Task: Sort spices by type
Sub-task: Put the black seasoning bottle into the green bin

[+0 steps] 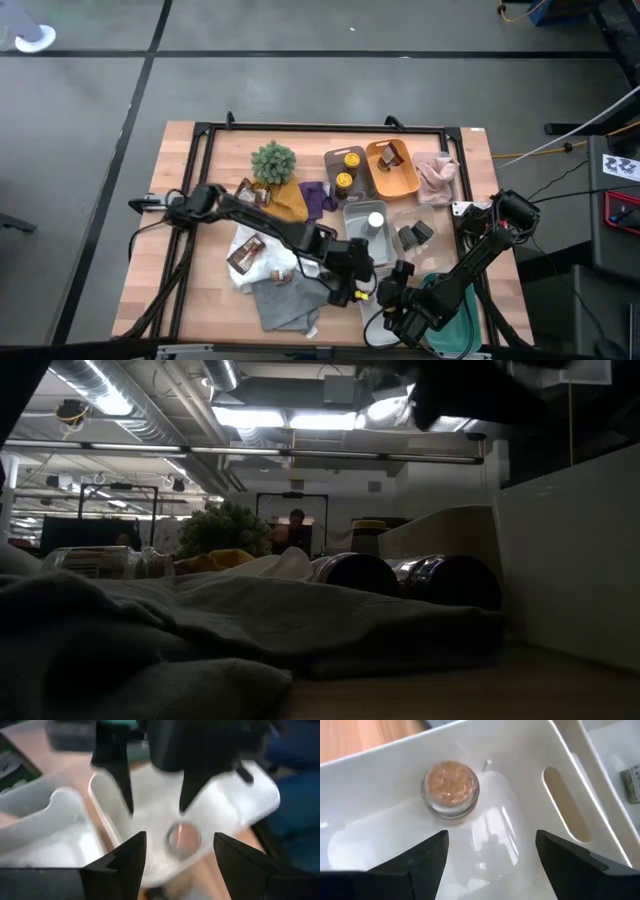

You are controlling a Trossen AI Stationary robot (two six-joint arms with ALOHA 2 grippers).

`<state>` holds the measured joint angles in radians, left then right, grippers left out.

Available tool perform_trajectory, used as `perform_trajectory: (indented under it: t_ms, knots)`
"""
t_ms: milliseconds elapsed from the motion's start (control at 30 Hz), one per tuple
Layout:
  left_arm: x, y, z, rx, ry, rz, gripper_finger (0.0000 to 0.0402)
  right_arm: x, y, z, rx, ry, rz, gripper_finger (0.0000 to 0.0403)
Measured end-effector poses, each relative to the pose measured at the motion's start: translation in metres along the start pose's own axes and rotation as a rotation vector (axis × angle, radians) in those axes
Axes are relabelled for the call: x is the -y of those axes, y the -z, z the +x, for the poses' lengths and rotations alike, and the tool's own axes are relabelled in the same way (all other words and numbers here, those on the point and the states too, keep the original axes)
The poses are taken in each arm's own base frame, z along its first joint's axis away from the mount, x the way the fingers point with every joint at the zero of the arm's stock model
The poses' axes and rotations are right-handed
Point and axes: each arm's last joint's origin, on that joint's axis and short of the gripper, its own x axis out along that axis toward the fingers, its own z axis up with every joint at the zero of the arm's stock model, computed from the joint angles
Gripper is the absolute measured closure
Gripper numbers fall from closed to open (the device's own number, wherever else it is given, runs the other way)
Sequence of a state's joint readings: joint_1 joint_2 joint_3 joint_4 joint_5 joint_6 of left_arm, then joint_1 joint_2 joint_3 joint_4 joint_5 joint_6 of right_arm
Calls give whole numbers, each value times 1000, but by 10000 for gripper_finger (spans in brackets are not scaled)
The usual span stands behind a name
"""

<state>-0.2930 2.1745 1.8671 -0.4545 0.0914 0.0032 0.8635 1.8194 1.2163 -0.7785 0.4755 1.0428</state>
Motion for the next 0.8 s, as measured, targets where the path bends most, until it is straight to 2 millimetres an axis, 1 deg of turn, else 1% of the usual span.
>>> perform_trajectory:
  t_ms: [33, 167, 267, 367, 600, 800]
  knots:
    - [0, 0, -8, -25, -1, 16, 188, 0, 0, 0, -7, -4, 0, 104]
    - [1, 6, -31, -161, 3, 129, 188, 0, 1, 0, -28, -16, -1, 104]
    - [1, 13, -39, -256, 19, 215, 188, -1, 1, 0, -37, -21, -1, 104]
    - [2, 22, -39, -334, 38, 297, 188, 0, 1, -1, -36, -25, 1, 104]
    - [0, 46, -26, -430, 71, 446, 188, 3, -3, -11, -25, -58, 16, 104]
    - [-3, 60, -19, -478, 27, 588, 188, 6, -8, -22, -5, -92, 35, 104]
